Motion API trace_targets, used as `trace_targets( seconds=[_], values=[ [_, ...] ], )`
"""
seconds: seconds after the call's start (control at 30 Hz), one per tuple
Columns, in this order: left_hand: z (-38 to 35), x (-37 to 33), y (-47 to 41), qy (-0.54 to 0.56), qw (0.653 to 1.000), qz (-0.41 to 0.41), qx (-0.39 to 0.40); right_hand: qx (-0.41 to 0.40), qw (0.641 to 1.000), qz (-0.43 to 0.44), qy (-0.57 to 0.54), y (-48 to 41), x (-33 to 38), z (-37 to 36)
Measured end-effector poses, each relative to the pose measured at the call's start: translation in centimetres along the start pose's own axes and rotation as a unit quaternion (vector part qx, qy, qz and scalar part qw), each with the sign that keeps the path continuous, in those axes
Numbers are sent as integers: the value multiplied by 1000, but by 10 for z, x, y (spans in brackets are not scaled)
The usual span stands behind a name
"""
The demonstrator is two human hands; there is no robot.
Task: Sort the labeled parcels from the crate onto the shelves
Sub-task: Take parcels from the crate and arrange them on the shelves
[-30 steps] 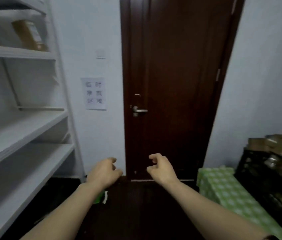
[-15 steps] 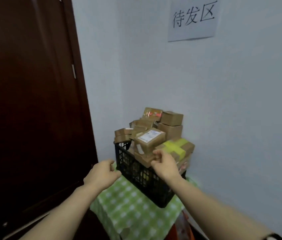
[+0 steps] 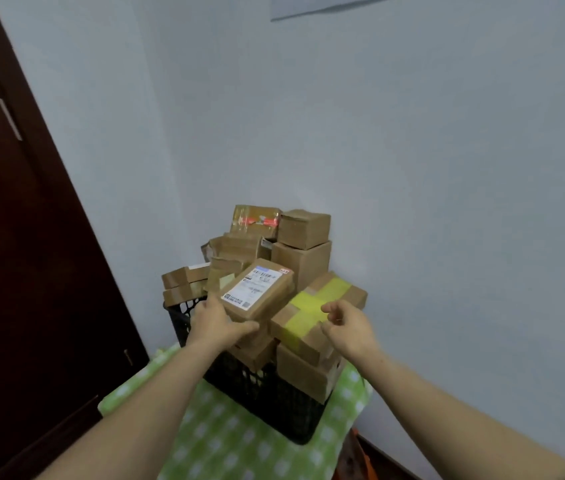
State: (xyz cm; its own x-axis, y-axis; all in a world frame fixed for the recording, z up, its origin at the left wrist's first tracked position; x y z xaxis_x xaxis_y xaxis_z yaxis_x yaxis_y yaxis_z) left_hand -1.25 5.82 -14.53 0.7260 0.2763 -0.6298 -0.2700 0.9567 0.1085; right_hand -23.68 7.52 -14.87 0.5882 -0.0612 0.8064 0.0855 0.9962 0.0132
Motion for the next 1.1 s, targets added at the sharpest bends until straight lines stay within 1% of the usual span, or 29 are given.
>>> trace_targets(
  seconds=[0.1, 0.2, 0.3, 0.37, 0.43, 0.5, 0.57, 0.63, 0.7, 0.73, 0.8, 0.83, 0.9, 0.93, 0.97, 1.0, 1.03, 1.07, 1.1],
  values=[
    [-8, 2, -34, -4, 1000, 18, 21, 14, 1000, 2, 14, -26, 7, -9],
    [-16, 4, -59, -29, 998, 13, 46, 16, 1000, 5, 11, -44, 7, -15],
    [-24, 6, -73, -7, 998, 15, 59, 26, 999, 16, 12, -53, 4, -19],
    [-25, 8, -77, 8, 999, 6, 46, 32, 999, 33, 11, -56, 4, -19],
    [-20, 8, -71, 5, 1000, -16, 10, 28, 998, 52, 3, -62, 6, -17],
    [-8, 9, -56, 7, 999, -27, -26, 11, 997, 64, -34, -70, 9, -17],
    [11, 15, -34, 23, 998, -34, -49, -15, 992, 70, -108, -77, 19, -17],
    [37, 22, -8, 36, 997, -47, -57, -16, 978, 62, -196, -83, 38, -17],
    [65, 29, 20, 10, 996, -57, -62, 32, 964, 58, -256, -89, 62, -19],
    [78, 33, 35, -11, 996, -61, -62, 75, 960, 57, -265, -91, 74, -24],
    [102, 39, 67, -44, 995, -68, -57, 188, 949, 60, -246, -88, 100, -36],
    [114, 42, 84, -55, 995, -65, -56, 258, 935, 57, -236, -82, 112, -44],
    [137, 48, 116, -79, 993, -55, -61, 398, 886, 31, -235, -57, 131, -60],
    [148, 51, 132, -96, 991, -55, -69, 449, 862, 15, -236, -43, 139, -68],
    [158, 55, 148, -112, 989, -52, -77, 483, 843, 14, -237, -29, 146, -76],
    [168, 59, 164, -126, 987, -48, -93, 503, 827, 20, -248, -13, 154, -84],
    [176, 65, 178, -137, 981, -45, -128, 509, 818, 27, -267, 3, 163, -93],
    [184, 68, 192, -136, 973, -38, -181, 512, 805, 23, -297, 19, 172, -102],
    [190, 74, 203, -96, 961, -13, -259, 510, 792, 11, -335, 36, 180, -110]
  ],
)
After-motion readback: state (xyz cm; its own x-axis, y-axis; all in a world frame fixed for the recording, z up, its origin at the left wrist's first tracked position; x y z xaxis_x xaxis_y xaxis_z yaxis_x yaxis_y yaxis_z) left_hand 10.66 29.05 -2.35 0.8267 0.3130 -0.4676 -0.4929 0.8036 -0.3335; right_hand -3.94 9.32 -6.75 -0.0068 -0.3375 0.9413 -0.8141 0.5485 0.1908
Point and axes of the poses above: each hand's wrist, its own y-axis away from the middle knuckle, its own z-axis out of the back of the hand, x = y × z, the point moved 1 cm from there along -y, towards the middle knuckle, and after that the axes turned 1 degree about z, right-handed, at the moved point
